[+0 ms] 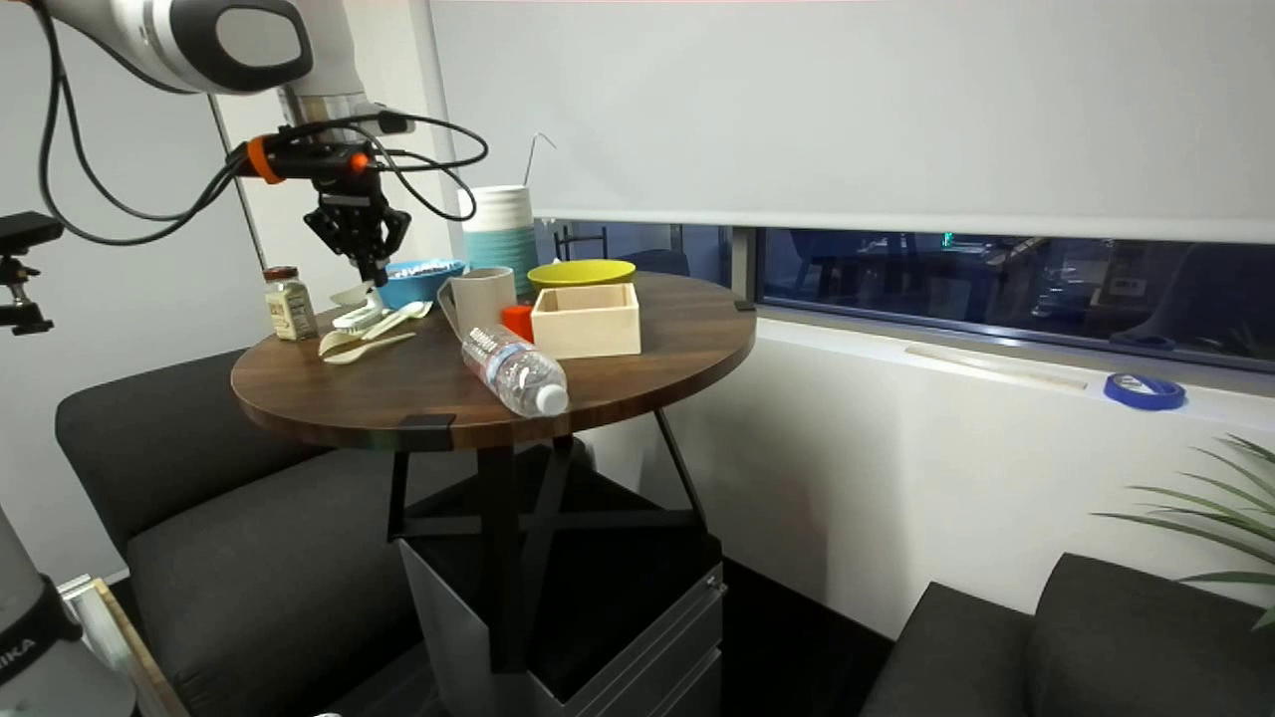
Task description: Use the wooden spoon to move the block to the mug
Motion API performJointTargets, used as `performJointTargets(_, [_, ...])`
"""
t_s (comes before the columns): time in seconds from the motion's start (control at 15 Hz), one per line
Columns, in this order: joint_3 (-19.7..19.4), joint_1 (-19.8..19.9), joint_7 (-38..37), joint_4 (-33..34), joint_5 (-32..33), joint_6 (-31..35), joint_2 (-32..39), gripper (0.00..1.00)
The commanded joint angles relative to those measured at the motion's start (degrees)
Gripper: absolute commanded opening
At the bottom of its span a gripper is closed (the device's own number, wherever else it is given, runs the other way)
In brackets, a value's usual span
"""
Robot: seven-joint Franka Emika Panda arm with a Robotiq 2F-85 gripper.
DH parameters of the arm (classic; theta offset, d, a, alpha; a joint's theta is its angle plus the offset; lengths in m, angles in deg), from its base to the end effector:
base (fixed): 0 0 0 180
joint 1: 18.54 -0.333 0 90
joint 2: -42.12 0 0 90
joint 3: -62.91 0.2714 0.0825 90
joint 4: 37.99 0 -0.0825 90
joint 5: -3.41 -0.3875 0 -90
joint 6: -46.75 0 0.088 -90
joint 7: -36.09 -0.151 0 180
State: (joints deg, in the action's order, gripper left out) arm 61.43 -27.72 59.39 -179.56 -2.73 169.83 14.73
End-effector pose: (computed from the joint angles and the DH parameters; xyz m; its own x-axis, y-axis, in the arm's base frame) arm 0.4409 0.0687 0.3933 0.8687 0.4607 0.1820 0.4748 -0.8791 -0.0407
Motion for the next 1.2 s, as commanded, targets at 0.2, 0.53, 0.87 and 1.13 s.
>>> performJointTargets(0.2, [2.03, 1.59, -5.64, -4.13, 2.7, 7.53, 2.08, 0.03])
performJointTargets(0.53, [4.48, 4.14, -13.72, -4.51, 8.54, 8.8, 4.02, 0.03])
performJointTargets(0.87, [5.6, 4.44, -17.62, -4.09, 10.23, 8.84, 6.33, 0.03])
performJointTargets(1.13, [6.05, 4.48, -19.44, -4.0, 10.62, 9.46, 7.87, 0.03])
